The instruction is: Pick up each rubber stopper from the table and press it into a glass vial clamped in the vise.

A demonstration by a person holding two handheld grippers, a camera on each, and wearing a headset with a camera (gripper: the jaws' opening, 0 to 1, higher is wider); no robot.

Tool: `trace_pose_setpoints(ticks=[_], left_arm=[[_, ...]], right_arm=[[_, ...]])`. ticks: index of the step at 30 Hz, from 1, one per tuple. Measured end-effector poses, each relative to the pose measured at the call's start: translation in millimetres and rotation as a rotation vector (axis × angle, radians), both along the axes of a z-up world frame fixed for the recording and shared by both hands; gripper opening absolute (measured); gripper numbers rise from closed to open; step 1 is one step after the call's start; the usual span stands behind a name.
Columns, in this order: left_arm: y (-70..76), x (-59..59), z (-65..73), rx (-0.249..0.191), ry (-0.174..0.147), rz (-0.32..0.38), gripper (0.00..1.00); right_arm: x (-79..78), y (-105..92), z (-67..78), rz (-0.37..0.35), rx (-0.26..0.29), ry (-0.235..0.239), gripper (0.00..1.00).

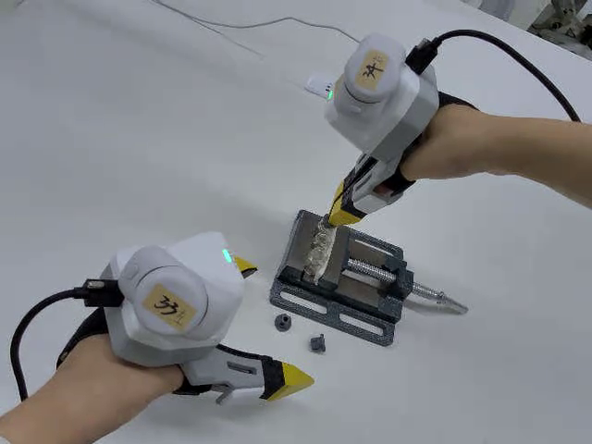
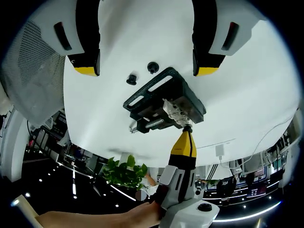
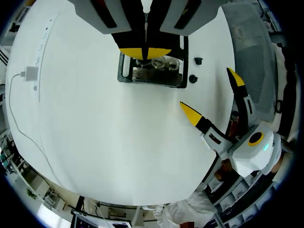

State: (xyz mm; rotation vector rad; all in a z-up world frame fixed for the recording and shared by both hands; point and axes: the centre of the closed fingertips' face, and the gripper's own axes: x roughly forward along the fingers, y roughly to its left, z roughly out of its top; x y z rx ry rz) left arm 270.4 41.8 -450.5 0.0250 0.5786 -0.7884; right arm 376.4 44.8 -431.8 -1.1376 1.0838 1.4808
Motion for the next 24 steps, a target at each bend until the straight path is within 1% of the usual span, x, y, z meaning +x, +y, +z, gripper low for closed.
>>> trace_pose_setpoints(ticks=[2,4,6,7,10,11,13,14,15,17,19,20,23,24], left_arm=[[0.1,-0.5,1.3,-0.005,-0.001,0.005,0.78],[0.9,-1.0,0.2,0.0,-0.001,0.004,0.78],[2.5,-0.8,-0.2,0.0,0.0,0.01,0.78],[3.1,-0.4,-0.1,-0.004,0.0,0.013,0.78],[4.0,-0.2,-1.3,0.002,0.002,0.012,0.78],[4.2,0.4,-0.7,0.002,0.001,0.014,0.78],[4.2,1.2,0.1,0.0,0.0,0.014,0.78],[4.9,2.0,0.9,0.001,-0.004,0.017,0.78],[4.9,2.4,1.2,-0.001,-0.002,0.017,0.78],[5.6,2.9,1.9,0.004,-0.004,0.014,0.78],[6.9,3.4,3.2,0.004,0.001,0.014,0.78],[7.5,3.4,4.3,0.007,-0.001,0.013,0.78],[9.8,2.7,7.1,0.017,-0.003,0.005,0.78],[10.8,2.9,8.0,0.025,-0.005,0.003,0.78]], right_arm=[[-0.1,0.6,-0.5,0.005,-0.009,0.004,0.0],[-0.8,0.5,-0.5,0.009,-0.019,0.009,0.0],[-0.2,0.3,-0.8,0.006,-0.018,0.008,0.0],[-1.2,0.2,-0.6,-0.007,-0.017,0.012,0.0],[-0.9,0.1,-0.8,-0.015,-0.021,0.019,0.0],[2.4,2.0,-1.7,-0.004,-0.021,0.014,0.0],[-0.1,1.6,-1.3,-0.003,-0.017,-0.002,0.0],[-0.1,1.6,-1.0,-0.002,-0.016,-0.001,0.0],[-0.8,1.5,-0.7,-0.015,-0.017,0.002,0.0],[-0.4,1.8,-0.9,-0.007,-0.017,-0.001,0.0],[-0.2,1.6,-1.1,0.001,-0.011,-0.013,0.0],[0.7,1.3,-1.0,-0.001,-0.007,-0.009,0.0],[2.7,0.8,-0.5,-0.054,0.023,0.016,0.0],[3.1,1.1,-0.3,-0.087,0.037,0.03,0.0]])
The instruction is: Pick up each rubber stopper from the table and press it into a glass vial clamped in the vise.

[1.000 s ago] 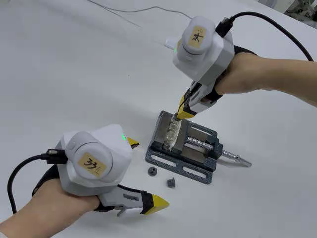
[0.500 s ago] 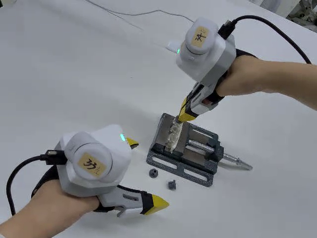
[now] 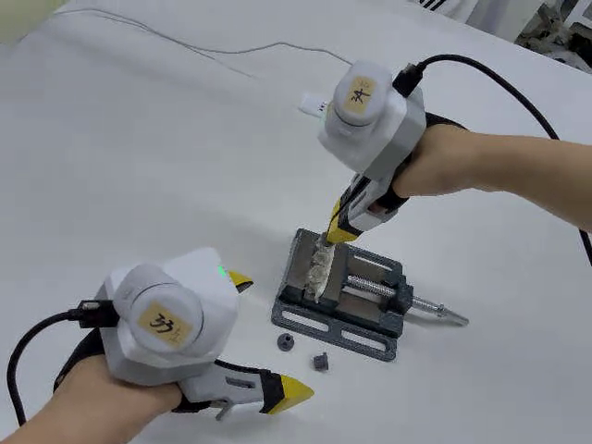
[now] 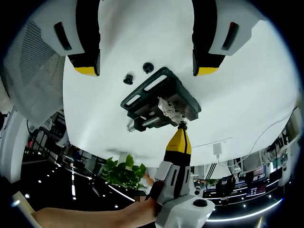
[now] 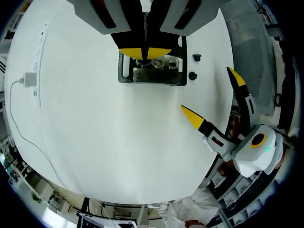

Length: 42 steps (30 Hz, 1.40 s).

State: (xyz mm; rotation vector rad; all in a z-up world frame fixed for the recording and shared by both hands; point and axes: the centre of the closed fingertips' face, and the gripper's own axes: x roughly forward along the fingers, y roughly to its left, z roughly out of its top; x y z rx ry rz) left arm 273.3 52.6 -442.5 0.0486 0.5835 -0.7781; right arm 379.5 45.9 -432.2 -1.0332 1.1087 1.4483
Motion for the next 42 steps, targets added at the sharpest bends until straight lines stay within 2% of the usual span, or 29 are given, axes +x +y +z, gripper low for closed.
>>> trace_pose_setpoints(ticks=[1,5,10,16,19,25,29,30,31,32,35,37,38,42], left_arm=[[0.9,0.1,0.1,0.003,0.001,0.001,0.78],[3.5,-0.8,1.5,0.012,0.0,0.001,0.78],[4.6,-2.9,1.7,0.015,0.0,0.007,0.78],[3.5,-5.6,0.8,0.017,0.004,0.007,0.78],[3.0,-6.5,0.1,0.02,0.005,0.005,0.78],[3.8,-7.2,-2.1,0.018,0.009,0.011,0.78],[3.6,-7.6,-3.6,0.017,0.013,0.011,0.78],[3.1,-7.9,-4.5,0.017,0.014,0.008,0.78],[2.4,-8.3,-5.0,0.017,0.017,0.006,0.78],[2.2,-8.2,-5.2,0.018,0.018,0.005,0.78],[1.7,-7.9,-5.2,0.014,0.019,0.008,0.78],[1.5,-7.8,-5.5,0.017,0.019,0.005,0.77],[1.6,-7.5,-5.4,0.016,0.018,0.006,0.78],[2.0,-7.2,-4.4,0.013,0.019,0.01,0.77]], right_arm=[[1.2,-1.0,0.9,0.009,0.006,-0.001,0.0],[-0.2,-1.4,1.5,-0.026,0.034,0.004,0.0],[-0.1,-0.1,1.6,-0.059,0.038,0.022,0.0],[-0.4,1.3,2.2,-0.024,0.037,-0.002,0.0],[-5.5,2.2,4.0,-0.044,0.042,0.021,0.0],[-2.5,0.9,2.2,-0.012,0.033,0.015,0.0],[-2.5,0.2,2.2,-0.076,0.056,0.052,0.0],[-2.6,0.0,2.1,-0.074,0.054,0.046,0.0],[-4.1,0.3,2.3,-0.041,0.059,0.03,0.0],[-4.3,0.4,1.8,-0.053,0.055,0.016,0.0],[-5.2,0.9,2.4,-0.066,0.046,0.009,0.0],[-7.0,1.1,3.1,-0.042,0.039,0.003,0.0],[-7.1,0.9,3.2,-0.06,0.038,0.006,0.0],[-6.7,0.0,3.2,-0.055,0.047,0.009,0.0]])
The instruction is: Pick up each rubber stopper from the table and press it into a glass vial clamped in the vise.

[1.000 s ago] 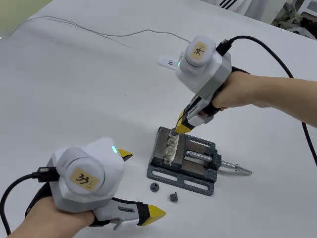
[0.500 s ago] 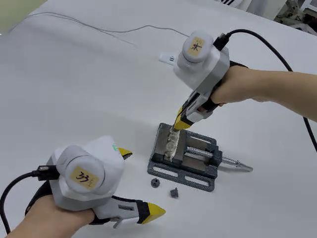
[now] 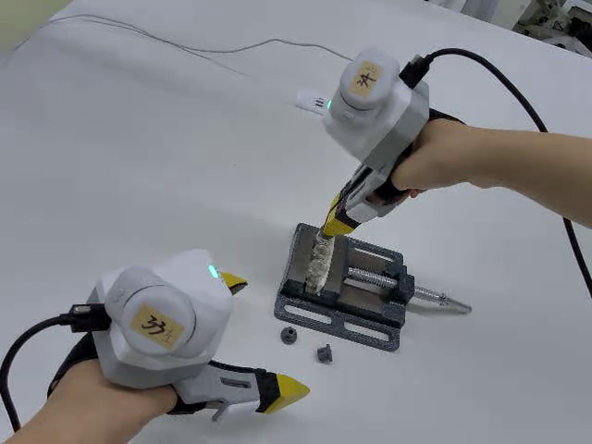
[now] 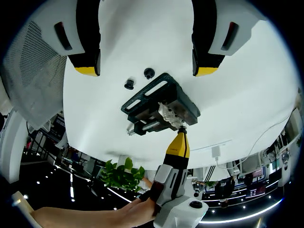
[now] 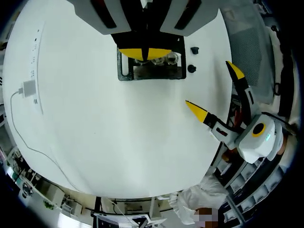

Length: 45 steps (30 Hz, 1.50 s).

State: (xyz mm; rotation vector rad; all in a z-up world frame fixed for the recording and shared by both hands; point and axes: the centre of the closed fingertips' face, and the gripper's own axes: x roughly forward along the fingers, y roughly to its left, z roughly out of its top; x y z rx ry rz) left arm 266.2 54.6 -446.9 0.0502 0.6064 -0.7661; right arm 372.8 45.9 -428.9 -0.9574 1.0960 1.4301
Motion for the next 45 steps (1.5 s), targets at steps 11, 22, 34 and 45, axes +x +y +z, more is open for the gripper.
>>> trace_pose_setpoints(ticks=[11,22,34,45], left_arm=[[-0.6,-0.8,2.5,-0.001,-0.005,-0.001,0.77],[3.4,-0.3,10.1,0.012,-0.02,0.002,0.77],[4.2,-5.6,15.3,0.028,-0.028,0.0,0.77],[7.7,-9.7,20.2,0.037,-0.032,0.012,0.77]], right_arm=[[6.1,0.6,-1.5,0.011,-0.016,-0.018,0.0],[1.3,1.7,0.5,-0.002,0.022,-0.04,0.0],[-11.3,0.5,4.8,-0.01,0.077,-0.03,0.09],[-18.7,-8.4,6.4,-0.016,0.171,-0.085,0.51]])
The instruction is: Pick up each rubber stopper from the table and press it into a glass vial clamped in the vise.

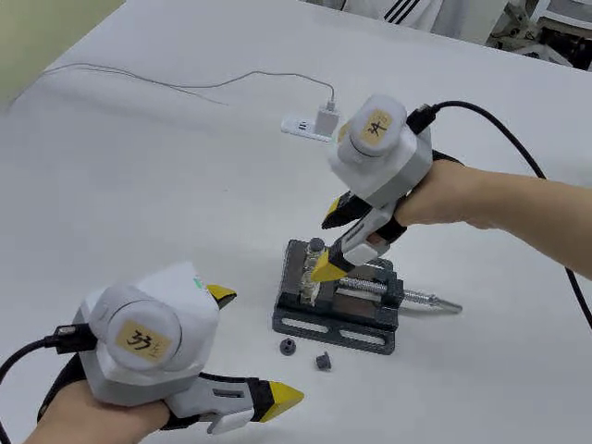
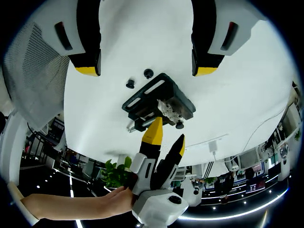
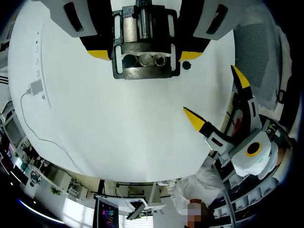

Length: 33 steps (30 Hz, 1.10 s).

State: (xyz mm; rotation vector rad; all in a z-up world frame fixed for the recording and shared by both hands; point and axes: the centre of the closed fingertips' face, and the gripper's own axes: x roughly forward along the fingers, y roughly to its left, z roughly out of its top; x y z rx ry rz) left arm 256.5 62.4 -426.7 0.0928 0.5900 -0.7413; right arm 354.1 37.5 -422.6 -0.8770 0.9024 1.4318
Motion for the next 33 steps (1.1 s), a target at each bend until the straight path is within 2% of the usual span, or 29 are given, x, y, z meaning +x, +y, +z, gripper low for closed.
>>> trace_pose_setpoints(ticks=[3,6,11,13,16,23,29,33], left_arm=[[3.5,-1.0,1.3,0.003,-0.001,0.007,0.77],[7.8,-1.4,3.4,0.0,-0.004,0.018,0.77],[13.2,-2.5,5.9,0.006,-0.009,0.03,0.77],[15.3,-3.4,6.2,0.008,-0.009,0.034,0.77],[16.0,-4.7,6.6,0.008,-0.008,0.035,0.76],[13.8,-8.4,6.1,0.017,-0.014,0.02,0.76],[9.0,-9.3,6.6,0.015,-0.028,0.003,0.74],[6.6,-10.0,6.8,0.016,-0.032,-0.017,0.74]], right_arm=[[-8.5,-5.2,0.6,-0.006,0.021,0.014,0.57],[-16.2,-9.1,1.1,-0.002,0.049,0.006,0.64],[-30.0,-15.5,2.8,0.016,0.087,0.003,0.68],[-35.9,-17.6,4.8,0.004,0.108,0.01,0.68],[-45.7,-20.7,6.9,0.025,0.133,0.012,0.65],[-62.2,-29.6,4.2,0.026,0.153,0.031,0.6],[-76.4,-28.2,1.9,0.017,0.184,0.047,0.59],[-83.1,-26.8,2.3,0.012,0.203,0.042,0.59]])
